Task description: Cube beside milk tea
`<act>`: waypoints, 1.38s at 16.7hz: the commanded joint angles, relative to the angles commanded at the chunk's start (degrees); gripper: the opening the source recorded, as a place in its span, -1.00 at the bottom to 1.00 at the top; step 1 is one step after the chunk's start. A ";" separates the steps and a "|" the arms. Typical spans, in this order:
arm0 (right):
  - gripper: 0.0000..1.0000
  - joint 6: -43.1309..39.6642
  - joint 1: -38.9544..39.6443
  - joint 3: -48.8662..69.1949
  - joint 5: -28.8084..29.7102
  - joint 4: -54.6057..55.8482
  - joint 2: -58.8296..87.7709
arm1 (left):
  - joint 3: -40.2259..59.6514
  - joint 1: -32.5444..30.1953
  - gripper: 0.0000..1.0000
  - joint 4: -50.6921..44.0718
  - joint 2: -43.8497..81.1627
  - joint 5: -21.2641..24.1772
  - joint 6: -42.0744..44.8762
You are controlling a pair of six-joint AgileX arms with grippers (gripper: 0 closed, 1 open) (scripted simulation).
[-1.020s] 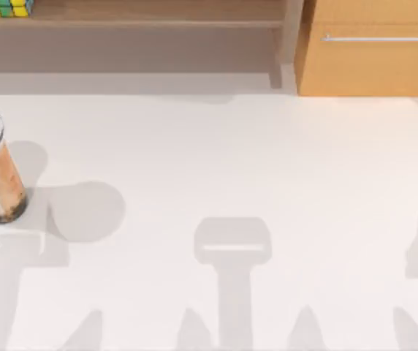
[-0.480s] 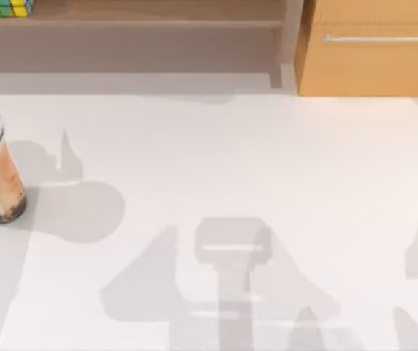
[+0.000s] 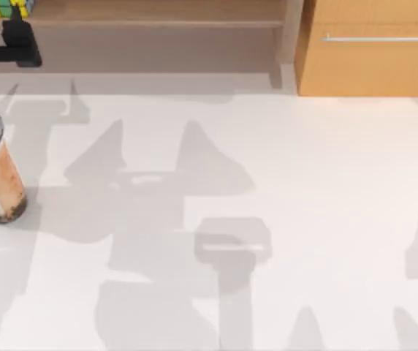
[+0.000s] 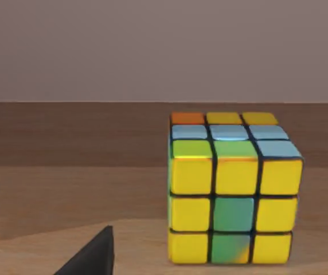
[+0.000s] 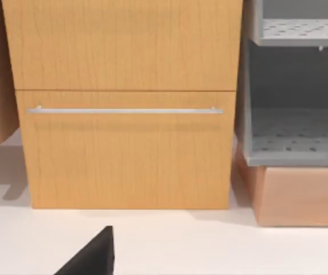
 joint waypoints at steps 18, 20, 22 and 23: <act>1.00 0.00 0.00 0.00 0.00 0.00 0.00 | 11.74 -0.41 1.00 2.10 13.38 -0.09 0.09; 1.00 0.00 0.00 0.00 0.00 0.00 0.00 | 15.55 -0.46 1.00 0.57 15.57 -0.11 0.08; 1.00 0.00 0.00 0.00 0.00 0.00 0.00 | 18.96 -0.40 1.00 0.25 18.52 -0.02 0.08; 1.00 0.00 0.00 0.00 0.00 0.00 0.00 | 20.19 -0.36 1.00 0.49 20.00 0.03 0.07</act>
